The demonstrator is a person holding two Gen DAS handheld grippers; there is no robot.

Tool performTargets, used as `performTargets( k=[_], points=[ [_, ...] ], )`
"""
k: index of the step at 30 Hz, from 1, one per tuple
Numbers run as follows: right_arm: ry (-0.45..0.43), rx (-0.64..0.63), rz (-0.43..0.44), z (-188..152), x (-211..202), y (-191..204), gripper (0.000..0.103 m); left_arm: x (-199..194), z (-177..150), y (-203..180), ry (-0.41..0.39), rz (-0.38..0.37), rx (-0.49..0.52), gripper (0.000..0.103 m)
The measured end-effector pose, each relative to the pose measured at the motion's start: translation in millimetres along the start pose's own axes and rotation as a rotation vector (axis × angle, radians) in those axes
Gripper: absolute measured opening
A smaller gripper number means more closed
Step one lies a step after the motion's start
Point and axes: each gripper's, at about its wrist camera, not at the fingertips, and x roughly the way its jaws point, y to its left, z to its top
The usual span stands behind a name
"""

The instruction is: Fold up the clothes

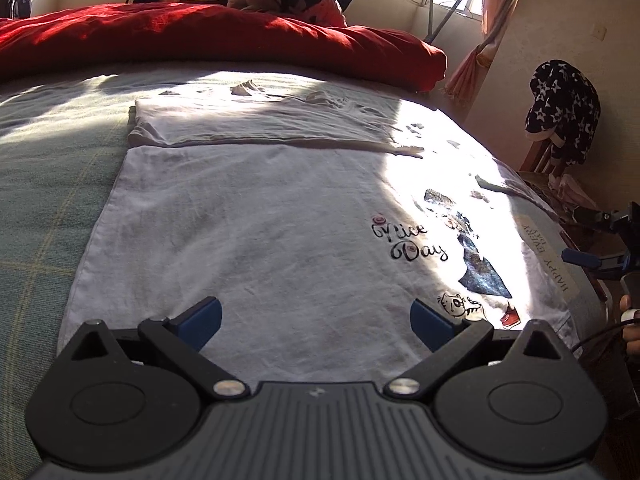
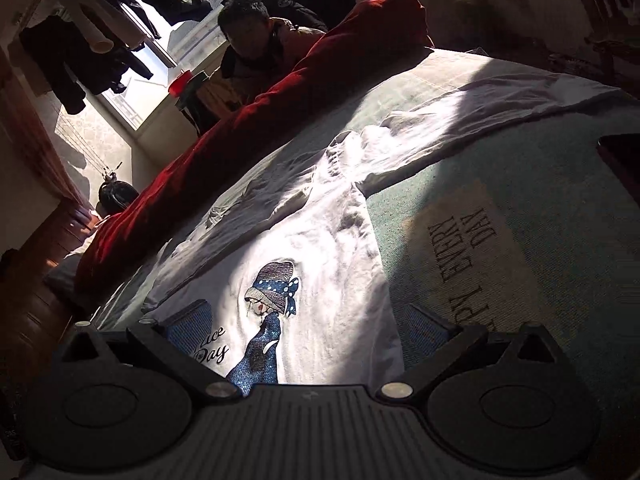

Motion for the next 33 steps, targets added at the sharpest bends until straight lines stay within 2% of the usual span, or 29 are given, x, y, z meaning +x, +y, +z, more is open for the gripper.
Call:
performTargets(
  k=[4,8,13,19,26,33],
  points=[
    [-0.059,0.068,-0.053,45.9,-2.0,-44.8,0.103,16.1,12.5,-13.5,-0.005,-0.013,0.012,0.100],
    [-0.106,0.154,-0.143,85.6,3.5,-92.4,0.103,37.9,23.5,-26.6,0.009,-0.028,0.026,0.100],
    [-0.162,0.280,-0.161,127.7,8.8,-159.4,0.103,63.7,31.1,-36.8,0.043,-0.029,0.032,0.100],
    [-0.202,0.386,-0.175,159.1,16.3,-223.7,0.103,78.8,36.3,-46.5,0.059,0.008,0.070,0.100],
    [-0.194,0.512,-0.108,174.9,42.5,-270.2,0.103,85.8,39.1,-50.9,0.066,0.037,0.084,0.100],
    [-0.228,0.579,-0.031,179.1,56.2,-290.3,0.103,87.7,40.0,-52.3,0.064,0.049,0.089,0.100]
  ],
)
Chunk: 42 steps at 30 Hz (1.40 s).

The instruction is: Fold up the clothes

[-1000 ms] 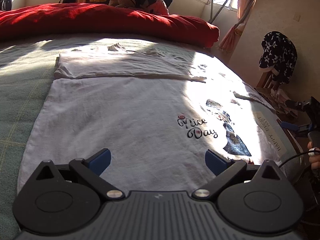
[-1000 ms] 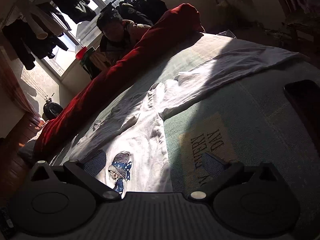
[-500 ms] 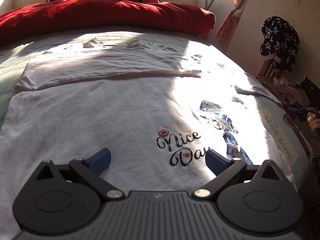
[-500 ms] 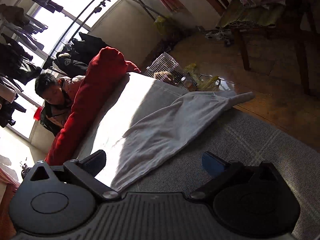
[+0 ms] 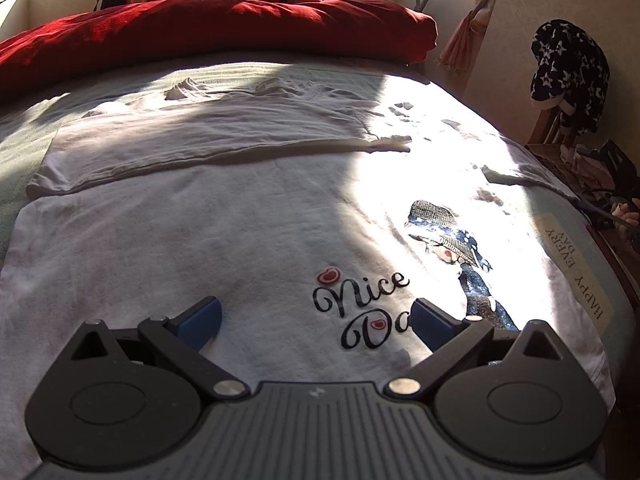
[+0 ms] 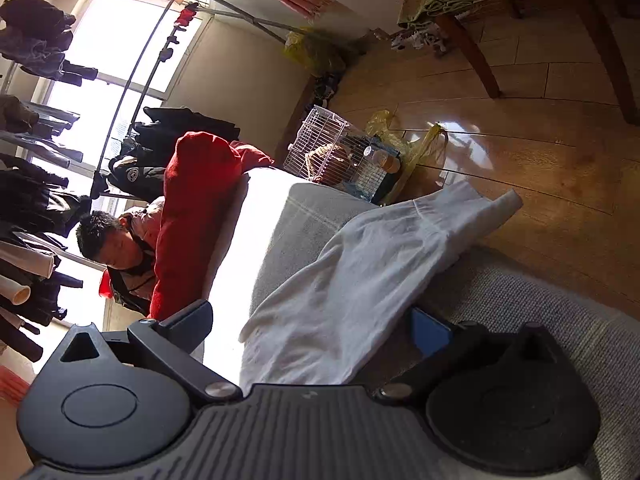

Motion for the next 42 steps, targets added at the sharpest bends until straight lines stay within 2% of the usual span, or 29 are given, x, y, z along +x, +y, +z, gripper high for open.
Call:
performTargets(
  k=[10,14,17,22,24,28,30,32,34,42],
  points=[
    [-0.040,-0.082,0.014,11.9,17.4,3.7,0.103,1.9,1.1,-0.9,-0.004,0.007,-0.001,0.100],
    [-0.072,-0.067,0.011,12.5,20.9,2.6,0.103,2.2,1.4,0.2,-0.006,0.003,-0.002,0.100],
    [-0.048,-0.059,0.064,9.9,21.2,3.1,0.103,3.8,1.4,-0.4,-0.009,0.008,0.001,0.100],
    [-0.053,-0.115,0.014,12.1,32.7,10.7,0.103,4.6,1.4,-1.9,-0.012,0.016,0.007,0.100],
    [-0.062,-0.096,0.011,12.2,33.2,11.6,0.103,3.8,1.3,-0.3,-0.014,0.008,0.006,0.100],
    [-0.052,-0.035,0.093,9.5,28.7,8.0,0.103,3.9,0.8,1.8,-0.021,-0.001,-0.001,0.100],
    [-0.048,-0.037,0.058,8.5,29.9,8.3,0.099,3.9,0.2,1.0,-0.024,0.001,0.004,0.100],
    [-0.035,-0.056,0.003,7.9,32.7,11.8,0.086,3.3,-0.6,0.8,-0.027,0.000,0.009,0.100],
    [-0.024,-0.069,-0.032,7.0,34.6,14.4,0.081,2.6,-1.1,2.4,-0.031,-0.008,0.004,0.100],
    [-0.015,-0.111,-0.047,0.0,39.4,20.1,0.081,0.7,-2.5,5.6,-0.038,-0.026,-0.002,0.100]
  ],
)
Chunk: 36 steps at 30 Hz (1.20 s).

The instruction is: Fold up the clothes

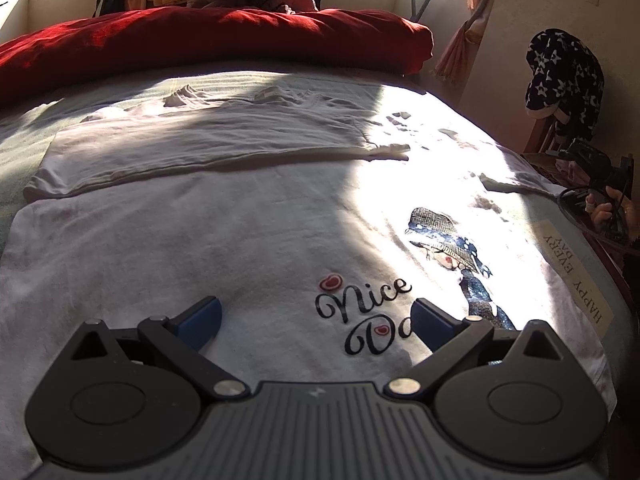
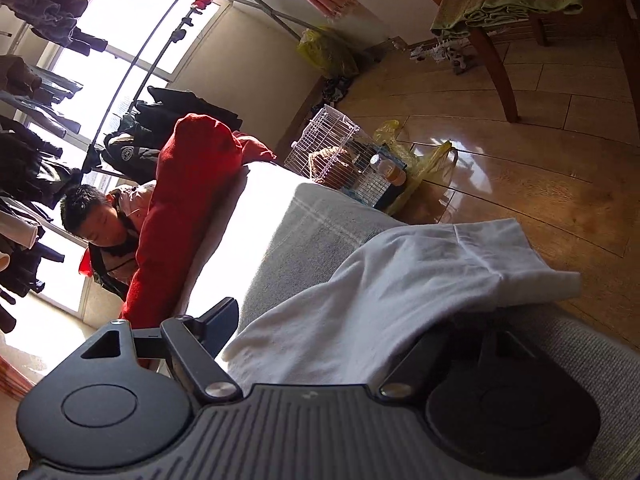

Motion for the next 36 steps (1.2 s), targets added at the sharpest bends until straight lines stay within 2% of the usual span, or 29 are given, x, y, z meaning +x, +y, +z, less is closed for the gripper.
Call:
performTargets(
  k=[4,12,21,27,36],
  points=[
    [-0.025,0.028,0.010,-0.1,1.0,1.8,0.081,-0.6,0.0,1.3,-0.003,-0.008,-0.007,0.100],
    [-0.020,0.006,0.117,-2.2,-6.9,20.8,0.081,-3.7,-1.8,4.2,-0.008,-0.021,-0.019,0.100],
    [0.046,-0.045,0.219,-15.9,-6.1,63.2,0.080,-11.8,-2.0,12.4,-0.014,-0.045,-0.052,0.100],
    [0.109,-0.028,0.292,-37.7,4.2,91.8,0.080,-26.1,-0.6,23.7,-0.045,-0.024,-0.057,0.100],
    [0.156,-0.003,0.323,-65.3,21.0,125.2,0.080,-52.6,-6.9,50.0,-0.083,-0.002,-0.105,0.100]
  ],
)
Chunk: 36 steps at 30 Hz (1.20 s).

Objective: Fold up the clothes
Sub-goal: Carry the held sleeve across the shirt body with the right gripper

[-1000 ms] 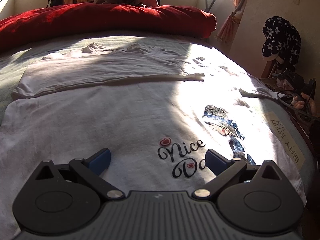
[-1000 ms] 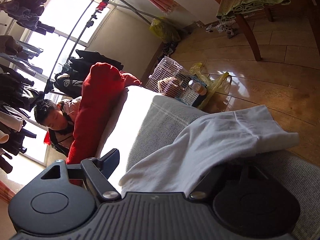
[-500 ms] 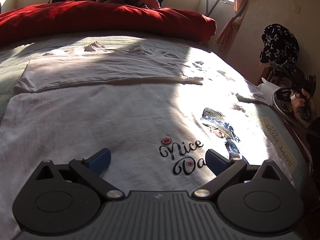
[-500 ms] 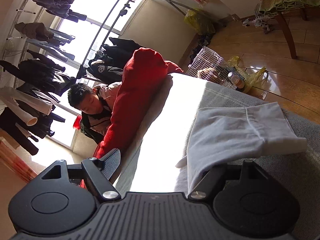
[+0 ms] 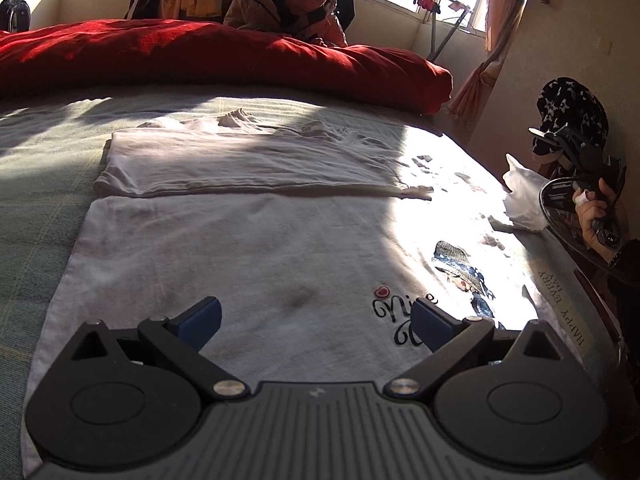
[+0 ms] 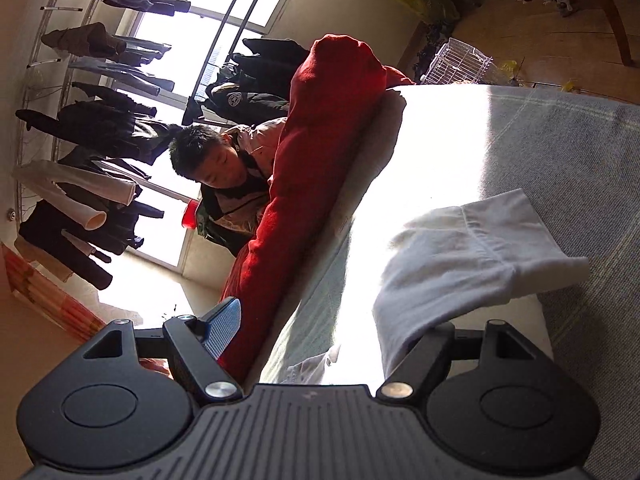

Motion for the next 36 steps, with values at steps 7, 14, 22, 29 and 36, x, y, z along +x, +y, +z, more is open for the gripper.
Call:
performTargets(
  k=[7,14,22,29,36],
  points=[
    [0.040,-0.006,0.028,-19.9,20.3,27.2,0.080,-11.9,0.2,13.5,0.008,-0.002,0.028,0.100],
    [0.109,-0.009,0.038,-51.2,53.2,52.1,0.080,-11.1,16.2,16.8,0.076,-0.011,0.196,0.100],
    [0.187,-0.032,0.019,-84.2,90.2,75.6,0.080,-16.9,13.7,31.4,0.084,-0.012,0.222,0.100],
    [0.231,-0.065,0.004,-103.5,112.6,96.7,0.080,-18.4,6.8,51.7,0.103,0.015,0.210,0.100],
    [0.246,-0.116,-0.005,-124.3,130.2,121.2,0.080,-23.7,5.6,67.2,0.106,0.019,0.197,0.100]
  ],
)
